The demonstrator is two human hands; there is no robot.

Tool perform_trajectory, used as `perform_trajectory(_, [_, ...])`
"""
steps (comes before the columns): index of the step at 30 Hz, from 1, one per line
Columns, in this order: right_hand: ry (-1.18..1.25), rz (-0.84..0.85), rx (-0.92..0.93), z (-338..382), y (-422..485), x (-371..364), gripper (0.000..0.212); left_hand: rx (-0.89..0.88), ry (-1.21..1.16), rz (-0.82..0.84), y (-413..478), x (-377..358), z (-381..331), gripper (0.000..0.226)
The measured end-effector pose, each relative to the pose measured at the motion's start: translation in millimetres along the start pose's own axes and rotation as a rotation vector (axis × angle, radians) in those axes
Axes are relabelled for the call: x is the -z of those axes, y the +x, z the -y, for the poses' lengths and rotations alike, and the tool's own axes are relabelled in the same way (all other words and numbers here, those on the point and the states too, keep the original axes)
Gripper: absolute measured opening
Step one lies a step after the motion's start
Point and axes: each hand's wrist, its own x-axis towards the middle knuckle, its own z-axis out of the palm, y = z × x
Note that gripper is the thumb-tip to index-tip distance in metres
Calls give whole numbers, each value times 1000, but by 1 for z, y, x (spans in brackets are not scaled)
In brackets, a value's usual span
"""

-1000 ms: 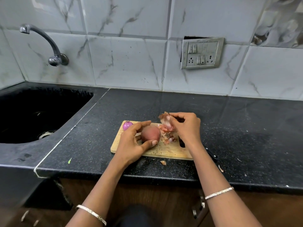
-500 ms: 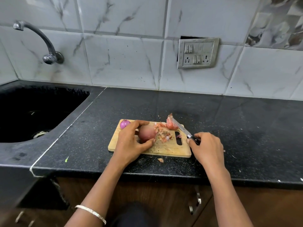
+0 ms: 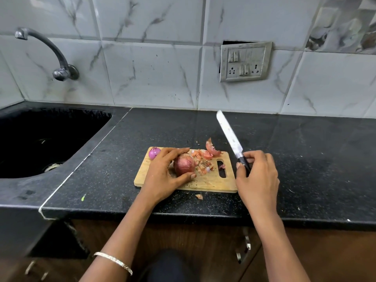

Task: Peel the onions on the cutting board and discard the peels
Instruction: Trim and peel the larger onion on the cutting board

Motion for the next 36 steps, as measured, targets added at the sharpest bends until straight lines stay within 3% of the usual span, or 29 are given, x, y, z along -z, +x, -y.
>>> perform_trajectory(2, [72, 35, 65, 9, -15, 3, 22, 11, -5, -11, 0, -1, 1, 72])
perform_trajectory(8, [178, 128, 30, 22, -50, -1, 24, 50, 6, -61, 0, -2, 2, 79])
perform_trajectory(13, [172, 129, 125, 19, -55, -5, 51, 96, -37, -104, -1, -2, -1, 85])
perform_trajectory(18, [229, 182, 105, 13, -58, -12, 41, 109, -39, -113, -1, -2, -3, 81])
perform_trajectory(28, [423, 457, 20, 10, -45, -13, 17, 104, -48, -102, 0, -2, -2, 80])
perform_trajectory(36, [174, 412, 113, 14, -47, -14, 25, 87, -42, -95, 0, -1, -2, 80])
